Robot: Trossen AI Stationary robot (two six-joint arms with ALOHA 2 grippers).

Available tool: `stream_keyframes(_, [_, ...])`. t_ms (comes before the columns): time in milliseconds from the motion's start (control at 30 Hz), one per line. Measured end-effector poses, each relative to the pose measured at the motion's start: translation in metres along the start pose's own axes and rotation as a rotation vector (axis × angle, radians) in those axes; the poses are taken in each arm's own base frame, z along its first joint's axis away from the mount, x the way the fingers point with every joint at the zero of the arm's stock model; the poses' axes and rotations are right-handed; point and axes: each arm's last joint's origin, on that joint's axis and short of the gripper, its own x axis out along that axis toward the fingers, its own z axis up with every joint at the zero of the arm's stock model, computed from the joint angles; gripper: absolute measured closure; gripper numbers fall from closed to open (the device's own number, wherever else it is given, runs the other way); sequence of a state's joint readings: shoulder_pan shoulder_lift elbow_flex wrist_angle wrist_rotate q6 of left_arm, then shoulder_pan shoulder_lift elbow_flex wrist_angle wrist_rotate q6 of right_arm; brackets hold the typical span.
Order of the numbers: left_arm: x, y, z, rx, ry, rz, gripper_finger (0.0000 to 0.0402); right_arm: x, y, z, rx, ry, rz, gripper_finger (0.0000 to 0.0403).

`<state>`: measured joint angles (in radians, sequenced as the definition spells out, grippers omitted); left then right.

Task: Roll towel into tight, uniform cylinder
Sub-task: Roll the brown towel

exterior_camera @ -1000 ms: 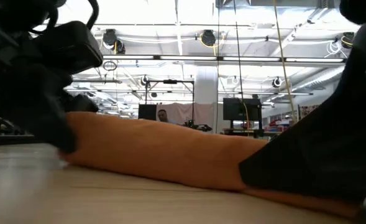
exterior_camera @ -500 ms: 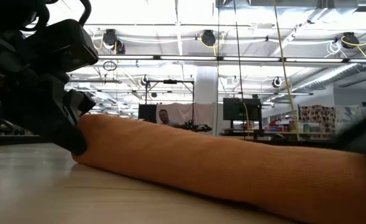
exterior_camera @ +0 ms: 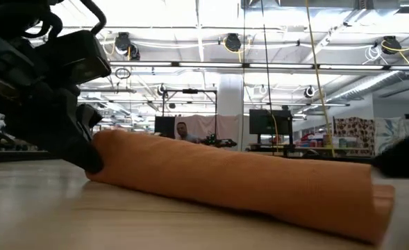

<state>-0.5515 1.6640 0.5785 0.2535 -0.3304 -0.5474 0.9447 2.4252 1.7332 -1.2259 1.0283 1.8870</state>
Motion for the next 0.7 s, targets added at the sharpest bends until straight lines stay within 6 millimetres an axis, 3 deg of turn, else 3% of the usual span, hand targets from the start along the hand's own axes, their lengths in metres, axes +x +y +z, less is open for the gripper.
stream_keyframes(200, [-0.003, -0.004, -0.006, -0.054, 0.022, 0.009, 0.038, 0.035, 0.002, 0.0, -0.034, 0.024, -0.026, 0.0296])
stream_keyframes(367, [-0.008, -0.012, -0.016, -0.135, 0.068, 0.018, 0.0381, 0.046, 0.007, 0.009, -0.129, 0.029, -0.028, 0.0348])
stream_keyframes(500, [-0.011, -0.014, -0.018, -0.155, 0.07, 0.022, 0.0381, 0.036, 0.005, 0.02, -0.196, 0.07, -0.08, 0.0351])
stream_keyframes(700, [-0.012, -0.017, -0.016, -0.172, 0.045, -0.013, 0.0381, -0.009, 0.009, 0.034, -0.097, 0.018, -0.004, 0.0304])
